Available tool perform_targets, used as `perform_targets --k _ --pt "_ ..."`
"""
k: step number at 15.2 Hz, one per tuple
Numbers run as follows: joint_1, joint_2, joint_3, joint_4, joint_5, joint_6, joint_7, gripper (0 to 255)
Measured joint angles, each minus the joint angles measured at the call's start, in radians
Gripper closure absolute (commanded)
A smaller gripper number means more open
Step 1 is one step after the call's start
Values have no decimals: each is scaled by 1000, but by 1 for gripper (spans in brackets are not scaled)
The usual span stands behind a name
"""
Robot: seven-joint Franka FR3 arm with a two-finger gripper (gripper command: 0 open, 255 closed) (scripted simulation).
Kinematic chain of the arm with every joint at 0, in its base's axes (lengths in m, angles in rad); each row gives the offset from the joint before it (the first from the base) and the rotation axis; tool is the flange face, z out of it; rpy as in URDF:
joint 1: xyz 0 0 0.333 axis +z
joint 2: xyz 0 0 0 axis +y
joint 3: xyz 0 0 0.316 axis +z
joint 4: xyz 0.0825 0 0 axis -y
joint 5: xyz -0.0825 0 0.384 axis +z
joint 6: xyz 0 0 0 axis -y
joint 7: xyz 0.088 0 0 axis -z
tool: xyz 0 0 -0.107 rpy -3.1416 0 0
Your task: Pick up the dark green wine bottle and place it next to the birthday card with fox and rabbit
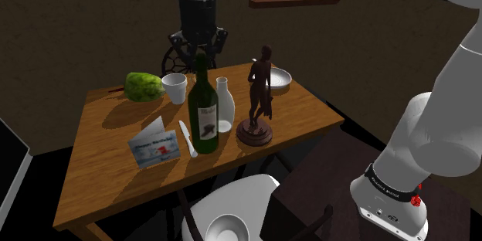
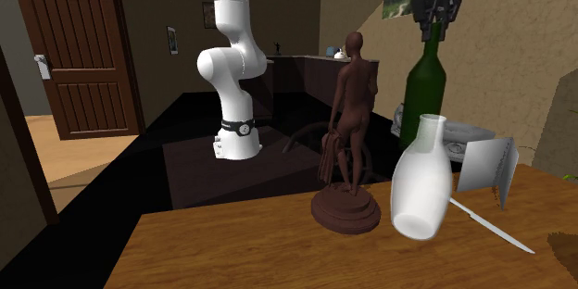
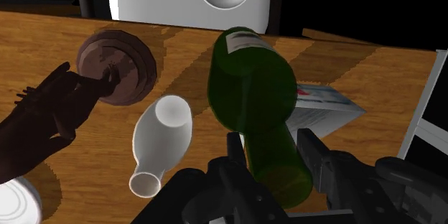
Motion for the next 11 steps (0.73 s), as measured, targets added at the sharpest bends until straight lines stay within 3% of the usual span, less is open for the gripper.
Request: perform_targets --k 11 --pt "-3 -3 -2 -152 -2 149 8 255"
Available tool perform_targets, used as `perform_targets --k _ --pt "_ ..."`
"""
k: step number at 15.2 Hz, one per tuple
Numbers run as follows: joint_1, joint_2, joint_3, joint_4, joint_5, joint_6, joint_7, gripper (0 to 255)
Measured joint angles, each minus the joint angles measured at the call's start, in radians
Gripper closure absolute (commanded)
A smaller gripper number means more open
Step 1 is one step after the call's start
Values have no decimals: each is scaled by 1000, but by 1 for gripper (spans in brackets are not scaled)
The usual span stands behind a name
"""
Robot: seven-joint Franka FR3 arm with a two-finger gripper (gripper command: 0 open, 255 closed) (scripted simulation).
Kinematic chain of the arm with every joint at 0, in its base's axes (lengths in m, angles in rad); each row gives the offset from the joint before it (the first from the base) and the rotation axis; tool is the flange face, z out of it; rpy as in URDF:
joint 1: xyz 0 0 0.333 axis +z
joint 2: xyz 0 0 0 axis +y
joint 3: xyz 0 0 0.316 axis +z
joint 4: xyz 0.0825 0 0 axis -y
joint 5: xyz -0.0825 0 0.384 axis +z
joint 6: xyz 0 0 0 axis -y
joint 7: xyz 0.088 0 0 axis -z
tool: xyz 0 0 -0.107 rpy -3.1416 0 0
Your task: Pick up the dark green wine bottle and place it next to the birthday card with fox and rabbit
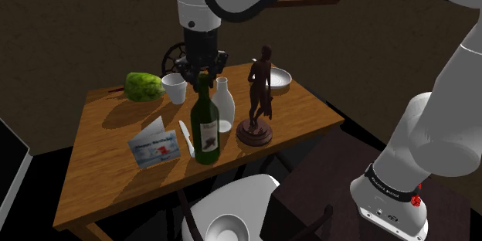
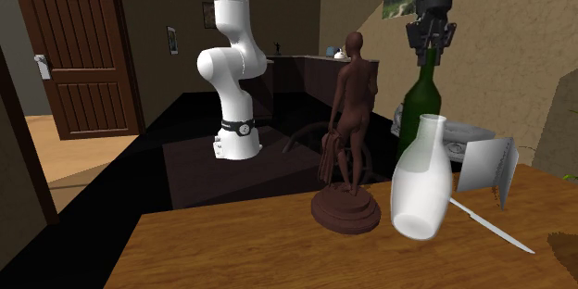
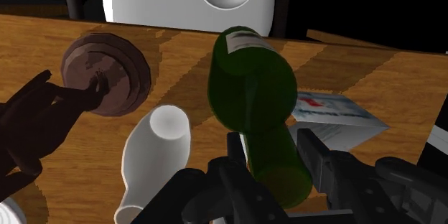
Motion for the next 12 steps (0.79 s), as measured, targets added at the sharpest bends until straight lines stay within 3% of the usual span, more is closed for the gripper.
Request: perform_targets --k 7,12 --pt "1 18 0 -79 -11 95 12 255" --pt "2 24 0 -89 -15 111 16 255"
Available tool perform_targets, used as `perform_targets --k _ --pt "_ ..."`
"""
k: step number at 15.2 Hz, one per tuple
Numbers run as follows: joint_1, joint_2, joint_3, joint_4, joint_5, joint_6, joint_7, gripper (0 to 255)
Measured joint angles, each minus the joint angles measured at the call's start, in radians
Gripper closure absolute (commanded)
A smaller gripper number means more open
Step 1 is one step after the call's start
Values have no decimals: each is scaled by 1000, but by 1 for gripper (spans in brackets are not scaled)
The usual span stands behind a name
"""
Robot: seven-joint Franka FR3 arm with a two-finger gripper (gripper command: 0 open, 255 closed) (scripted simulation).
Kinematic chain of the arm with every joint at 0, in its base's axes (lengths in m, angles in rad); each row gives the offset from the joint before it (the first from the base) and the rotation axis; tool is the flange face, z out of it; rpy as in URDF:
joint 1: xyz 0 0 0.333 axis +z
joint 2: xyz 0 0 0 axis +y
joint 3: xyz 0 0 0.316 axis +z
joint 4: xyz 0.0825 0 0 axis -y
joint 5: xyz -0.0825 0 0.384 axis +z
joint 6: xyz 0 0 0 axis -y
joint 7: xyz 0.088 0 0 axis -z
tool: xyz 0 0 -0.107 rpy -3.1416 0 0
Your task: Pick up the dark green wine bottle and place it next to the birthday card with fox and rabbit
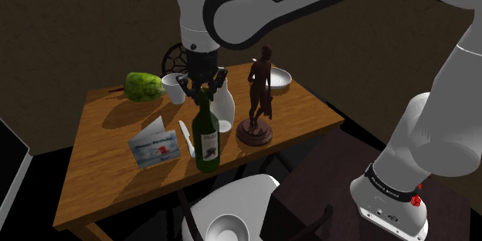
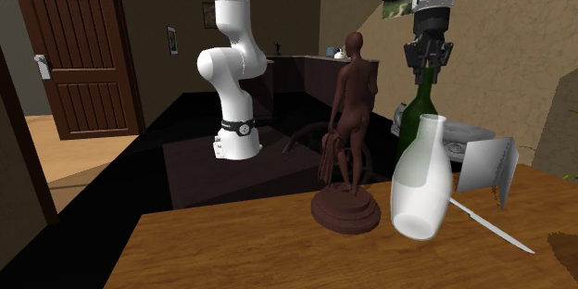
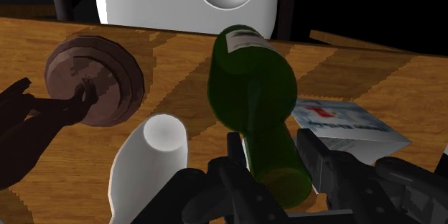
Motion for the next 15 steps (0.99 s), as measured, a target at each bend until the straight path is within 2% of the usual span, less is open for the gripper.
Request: perform_targets --k 2,3,9,15 --pt "0 0 0 0 0 0 0 255" --pt "0 0 0 0 0 0 0 0" --pt "0 0 0 0 0 1 0 0" --pt "0 -36 2 78 18 -109 -12 0"
